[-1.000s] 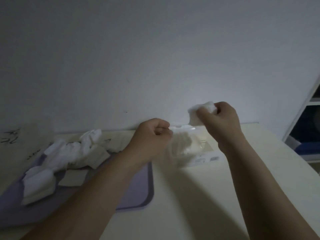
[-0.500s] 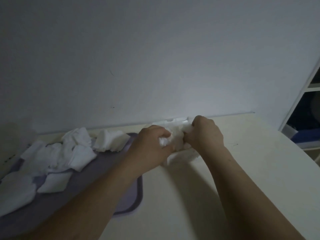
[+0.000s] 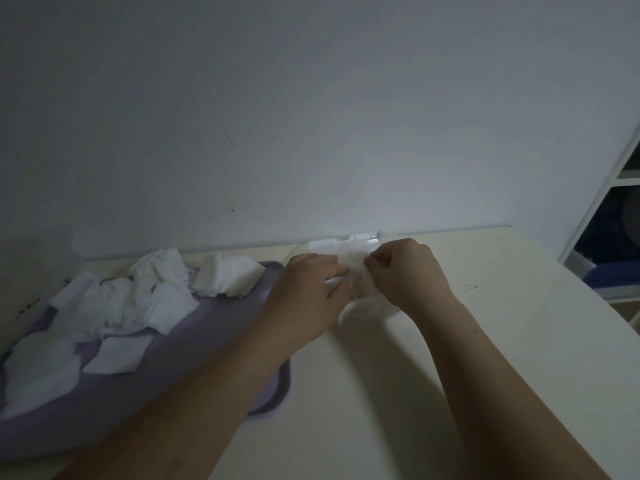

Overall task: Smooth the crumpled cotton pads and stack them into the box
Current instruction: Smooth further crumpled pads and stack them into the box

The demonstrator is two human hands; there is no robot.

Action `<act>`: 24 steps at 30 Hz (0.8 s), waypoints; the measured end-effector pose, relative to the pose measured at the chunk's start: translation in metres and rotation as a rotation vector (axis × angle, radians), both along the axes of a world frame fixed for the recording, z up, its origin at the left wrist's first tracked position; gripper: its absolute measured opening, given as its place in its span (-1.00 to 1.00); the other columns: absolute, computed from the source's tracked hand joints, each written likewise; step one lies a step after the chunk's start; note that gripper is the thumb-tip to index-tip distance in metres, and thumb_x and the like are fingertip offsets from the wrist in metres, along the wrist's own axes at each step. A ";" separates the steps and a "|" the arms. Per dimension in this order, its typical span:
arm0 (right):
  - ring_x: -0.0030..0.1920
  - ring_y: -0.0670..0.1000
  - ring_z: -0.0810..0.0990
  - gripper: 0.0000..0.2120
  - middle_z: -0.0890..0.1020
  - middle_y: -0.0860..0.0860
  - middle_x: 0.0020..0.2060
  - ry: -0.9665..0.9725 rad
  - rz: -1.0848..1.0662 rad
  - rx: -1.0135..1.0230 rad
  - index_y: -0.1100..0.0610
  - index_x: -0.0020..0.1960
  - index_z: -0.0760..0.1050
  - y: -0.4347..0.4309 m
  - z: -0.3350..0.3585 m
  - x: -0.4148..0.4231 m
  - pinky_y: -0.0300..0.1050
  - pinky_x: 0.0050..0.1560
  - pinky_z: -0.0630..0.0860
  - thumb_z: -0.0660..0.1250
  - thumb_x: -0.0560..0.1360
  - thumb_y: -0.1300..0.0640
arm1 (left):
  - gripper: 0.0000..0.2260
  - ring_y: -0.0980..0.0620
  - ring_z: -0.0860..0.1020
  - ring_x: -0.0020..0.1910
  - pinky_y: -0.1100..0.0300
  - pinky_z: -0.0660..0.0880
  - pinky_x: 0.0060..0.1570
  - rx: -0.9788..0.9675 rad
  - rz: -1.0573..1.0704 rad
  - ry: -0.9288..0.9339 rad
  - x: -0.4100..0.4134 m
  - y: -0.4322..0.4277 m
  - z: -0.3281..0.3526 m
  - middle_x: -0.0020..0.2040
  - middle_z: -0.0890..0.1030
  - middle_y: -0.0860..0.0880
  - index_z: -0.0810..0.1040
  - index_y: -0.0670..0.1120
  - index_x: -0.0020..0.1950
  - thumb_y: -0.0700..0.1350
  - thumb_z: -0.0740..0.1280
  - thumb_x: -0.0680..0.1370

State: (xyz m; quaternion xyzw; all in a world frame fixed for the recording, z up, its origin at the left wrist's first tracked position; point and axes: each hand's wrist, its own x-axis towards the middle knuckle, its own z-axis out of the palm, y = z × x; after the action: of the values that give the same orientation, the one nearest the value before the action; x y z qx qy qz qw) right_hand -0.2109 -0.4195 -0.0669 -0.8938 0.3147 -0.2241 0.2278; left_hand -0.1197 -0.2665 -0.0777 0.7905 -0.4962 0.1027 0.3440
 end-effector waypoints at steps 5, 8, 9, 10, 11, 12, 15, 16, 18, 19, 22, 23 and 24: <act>-0.07 0.14 0.61 -0.85 0.61 0.06 -0.06 -0.129 -0.020 -0.069 0.11 -0.01 0.67 0.004 -0.002 0.000 -0.06 -0.11 0.53 0.34 0.58 0.10 | -0.90 -0.05 0.61 -0.01 0.18 0.48 -0.01 0.040 0.006 -0.024 -0.004 0.004 0.004 -0.08 0.66 0.00 0.67 -0.12 -0.07 -0.15 0.36 0.57; -0.07 0.13 0.60 -0.85 0.61 0.02 -0.11 -0.186 -0.046 -0.039 0.06 -0.08 0.64 0.002 0.000 -0.005 -0.09 -0.18 0.46 0.30 0.58 0.12 | -0.72 0.04 0.46 0.44 0.38 0.25 0.30 0.066 0.034 0.000 -0.013 0.004 0.013 0.42 0.56 0.03 0.63 -0.06 0.32 -0.14 0.29 0.65; -0.05 0.13 0.60 -0.83 0.63 0.02 -0.12 -0.184 -0.060 -0.031 0.04 -0.06 0.64 0.003 0.001 -0.007 -0.10 -0.18 0.45 0.26 0.58 0.15 | -0.69 0.07 0.40 0.49 0.40 0.19 0.33 0.079 0.026 -0.002 -0.015 0.003 0.015 0.48 0.51 0.03 0.60 -0.06 0.39 -0.14 0.25 0.67; 0.01 0.12 0.62 -0.78 0.66 0.01 -0.05 -0.184 -0.078 -0.012 0.03 0.07 0.65 0.003 0.003 -0.009 -0.09 -0.12 0.49 0.23 0.59 0.18 | -0.68 0.07 0.39 0.50 0.41 0.16 0.34 0.096 0.010 -0.004 -0.017 0.001 0.017 0.49 0.50 0.02 0.58 -0.07 0.41 -0.16 0.23 0.67; 0.10 0.10 0.63 -0.68 0.68 0.00 0.05 -0.187 -0.096 0.015 0.03 0.23 0.62 0.004 0.005 -0.011 -0.07 -0.01 0.53 0.21 0.58 0.23 | -0.67 0.05 0.39 0.50 0.42 0.14 0.34 0.111 -0.006 -0.001 -0.019 -0.001 0.018 0.49 0.50 -0.01 0.57 -0.08 0.41 -0.18 0.22 0.67; 0.16 0.07 0.63 -0.59 0.68 -0.01 0.12 -0.196 -0.108 0.044 0.04 0.33 0.58 0.004 0.007 -0.013 -0.06 0.06 0.54 0.20 0.56 0.28 | -0.67 0.04 0.39 0.50 0.45 0.13 0.33 0.116 -0.014 0.006 -0.021 -0.002 0.018 0.48 0.51 -0.03 0.57 -0.10 0.41 -0.20 0.21 0.67; 0.16 0.05 0.63 -0.48 0.68 -0.03 0.14 -0.224 -0.127 0.096 0.03 0.35 0.56 0.002 0.009 -0.015 -0.06 0.10 0.56 0.23 0.46 0.35 | -0.67 0.03 0.40 0.49 0.55 0.05 0.27 0.105 -0.009 0.014 -0.021 -0.002 0.016 0.48 0.51 -0.04 0.58 -0.12 0.40 -0.23 0.22 0.66; 0.15 0.05 0.63 -0.48 0.68 -0.03 0.14 -0.221 -0.126 0.099 0.02 0.34 0.57 0.002 0.009 -0.015 -0.05 0.11 0.57 0.23 0.44 0.35 | -0.67 0.05 0.40 0.48 0.57 0.05 0.27 0.102 -0.012 0.017 -0.020 -0.001 0.016 0.47 0.52 -0.03 0.58 -0.12 0.39 -0.24 0.22 0.66; 0.18 0.07 0.62 -0.48 0.67 -0.04 0.16 -0.202 -0.097 0.076 0.02 0.32 0.58 0.007 0.009 -0.014 -0.03 0.13 0.57 0.22 0.43 0.35 | -0.68 0.11 0.42 0.41 0.52 0.16 0.32 0.121 -0.038 0.048 -0.019 0.002 0.014 0.41 0.56 -0.06 0.61 -0.16 0.34 -0.28 0.22 0.64; 0.19 0.07 0.61 -0.49 0.67 -0.04 0.17 -0.200 -0.075 0.056 0.02 0.31 0.59 0.011 0.009 -0.013 -0.04 0.14 0.56 0.21 0.44 0.35 | -0.69 0.13 0.42 0.36 0.42 0.25 0.36 0.124 -0.054 0.068 -0.019 0.005 0.014 0.38 0.58 -0.08 0.62 -0.18 0.31 -0.30 0.21 0.63; 0.25 0.11 0.58 -0.50 0.66 -0.01 0.19 -0.266 -0.059 -0.113 0.01 0.31 0.60 0.021 0.007 -0.008 0.00 0.15 0.52 0.22 0.45 0.31 | -0.66 0.15 0.40 0.46 0.43 0.21 0.44 0.079 -0.038 0.056 -0.013 0.017 0.015 0.49 0.50 0.00 0.61 -0.09 0.35 -0.22 0.21 0.62; 0.25 0.13 0.57 -0.50 0.67 0.01 0.19 -0.306 -0.076 -0.185 0.02 0.31 0.61 0.020 0.006 -0.009 0.02 0.14 0.51 0.24 0.43 0.31 | -0.64 0.13 0.40 0.48 0.39 0.23 0.46 0.047 -0.019 0.045 -0.009 0.022 0.017 0.51 0.47 0.02 0.61 -0.06 0.36 -0.18 0.20 0.61; 0.25 0.15 0.57 -0.50 0.67 0.03 0.19 -0.344 -0.086 -0.219 0.04 0.30 0.62 0.020 0.005 -0.006 0.02 0.12 0.52 0.24 0.42 0.33 | -0.63 0.11 0.42 0.47 0.32 0.27 0.47 0.023 0.015 0.037 -0.001 0.034 0.019 0.51 0.47 0.03 0.62 -0.05 0.34 -0.17 0.19 0.60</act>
State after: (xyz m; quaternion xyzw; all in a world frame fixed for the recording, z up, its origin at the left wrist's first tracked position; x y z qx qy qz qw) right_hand -0.2174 -0.3992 -0.0618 -0.8477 0.2827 -0.4155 0.1698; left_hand -0.1210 -0.2330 -0.0587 0.7999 -0.4849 0.0848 0.3433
